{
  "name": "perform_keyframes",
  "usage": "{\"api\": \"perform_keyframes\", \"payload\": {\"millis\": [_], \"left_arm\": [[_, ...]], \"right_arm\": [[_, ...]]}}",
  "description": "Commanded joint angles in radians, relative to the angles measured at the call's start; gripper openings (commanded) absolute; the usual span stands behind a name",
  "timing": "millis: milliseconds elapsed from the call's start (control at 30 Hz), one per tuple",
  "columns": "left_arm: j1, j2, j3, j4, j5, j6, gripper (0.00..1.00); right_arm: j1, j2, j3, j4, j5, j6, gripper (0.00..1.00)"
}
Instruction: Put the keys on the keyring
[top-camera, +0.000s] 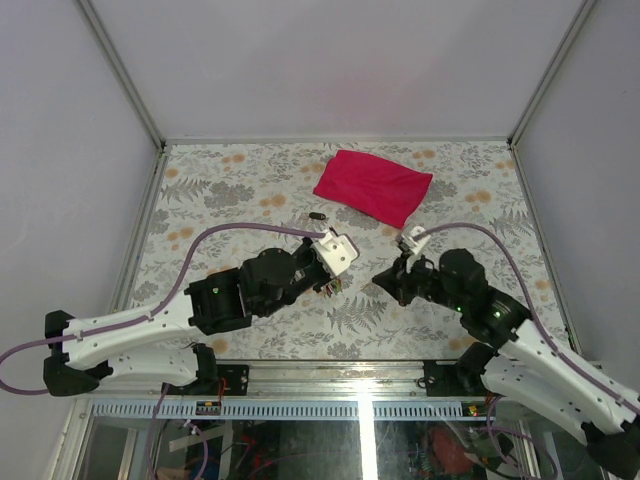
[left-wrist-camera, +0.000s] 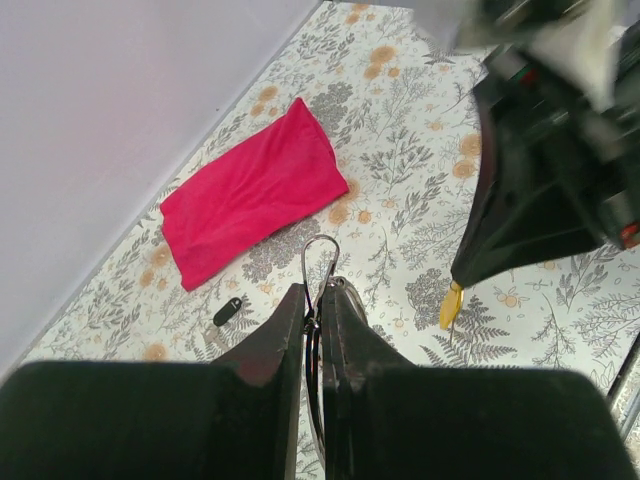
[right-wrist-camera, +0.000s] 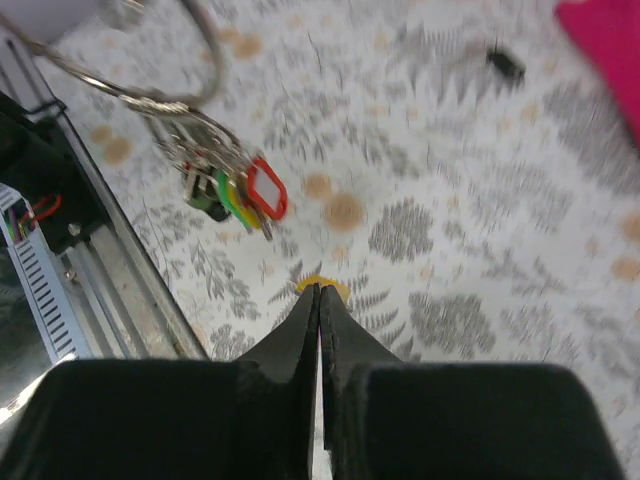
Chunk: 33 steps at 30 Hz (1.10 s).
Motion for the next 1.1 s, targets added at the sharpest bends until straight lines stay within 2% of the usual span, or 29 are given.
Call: {"api": "perform_keyframes", "payload": {"millis": [0,233,467,733,1067], "left_arm": [[0.005,-0.038,0.022,0.068,0.046,-0.002,0.00],[0.004,-0.040,0.042,0.075,0.101,0.007,0.00],[0.002,-0.050,0.050,0.080,0.148,0.015,0.00],[0.002,-0.049,0.053,0.083,0.142,0.019,0.00],[0.003,-0.028,0.066,0.098,0.096,-0.005,0.00]], "right_arm": [[-0.002,-0.145,-0.049,0.220,-0.047,-0.165,0.00],[-0.003,-0.231,-0.026,0.360,-0.145,-0.377,0.00],[-0.002,-0.209,0.035,0.426,-0.245,-0.541,0.00],[-0.002,-0.133,0.096,0.518,-0.282,-0.525,0.00],[-0.002,-0.094,0.076,0.602,-0.353,-0.538,0.00]]}}
